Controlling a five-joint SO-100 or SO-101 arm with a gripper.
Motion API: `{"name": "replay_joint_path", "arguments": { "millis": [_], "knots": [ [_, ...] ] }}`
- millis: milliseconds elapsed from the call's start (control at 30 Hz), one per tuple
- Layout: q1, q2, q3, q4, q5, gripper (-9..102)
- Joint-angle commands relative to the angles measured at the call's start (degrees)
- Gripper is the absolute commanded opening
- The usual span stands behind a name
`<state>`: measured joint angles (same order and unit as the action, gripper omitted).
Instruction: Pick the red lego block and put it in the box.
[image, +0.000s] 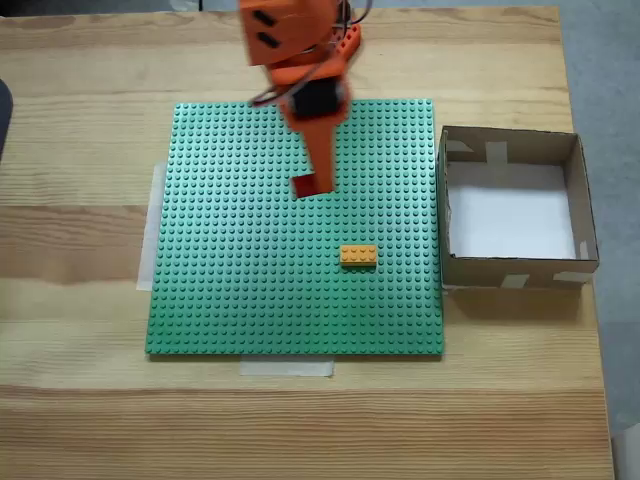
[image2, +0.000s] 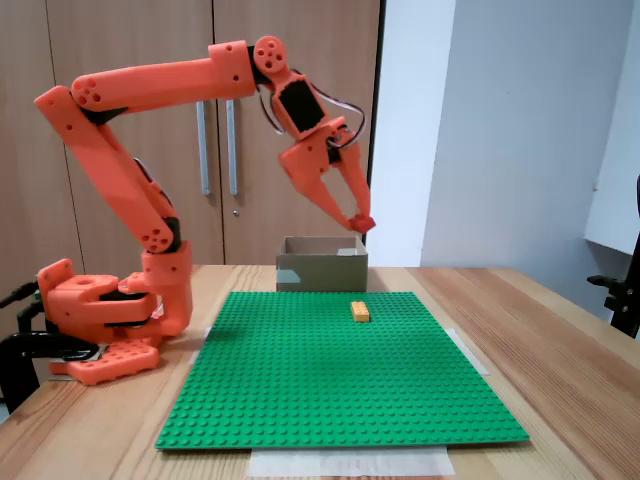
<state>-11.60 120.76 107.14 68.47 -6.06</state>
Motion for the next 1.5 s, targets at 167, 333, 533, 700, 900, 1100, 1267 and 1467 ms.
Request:
{"name": "replay_joint_path", "arguments": {
  "millis": [167, 333, 533, 700, 900, 1100, 1267, 1467],
  "knots": [
    [-7.3, 1.8, -2.4, 1.5, 1.5, -1],
    [-13.2, 1.6, -2.7, 1.3, 3.1, -1],
    [-19.9, 0.6, -3.3, -0.3, 5.4, -1],
    [-24.5, -0.7, -4.7, 0.1, 6.8, -1],
    [-30.2, -7.2, -12.0, 4.1, 8.7, -1],
    [-33.1, -16.8, -20.9, 6.4, 10.1, -1],
    [-35.6, -28.1, -31.4, 9.3, 9.8, -1],
    [-35.7, -36.6, -36.8, 8.6, 9.0, -1]
  ]
}}
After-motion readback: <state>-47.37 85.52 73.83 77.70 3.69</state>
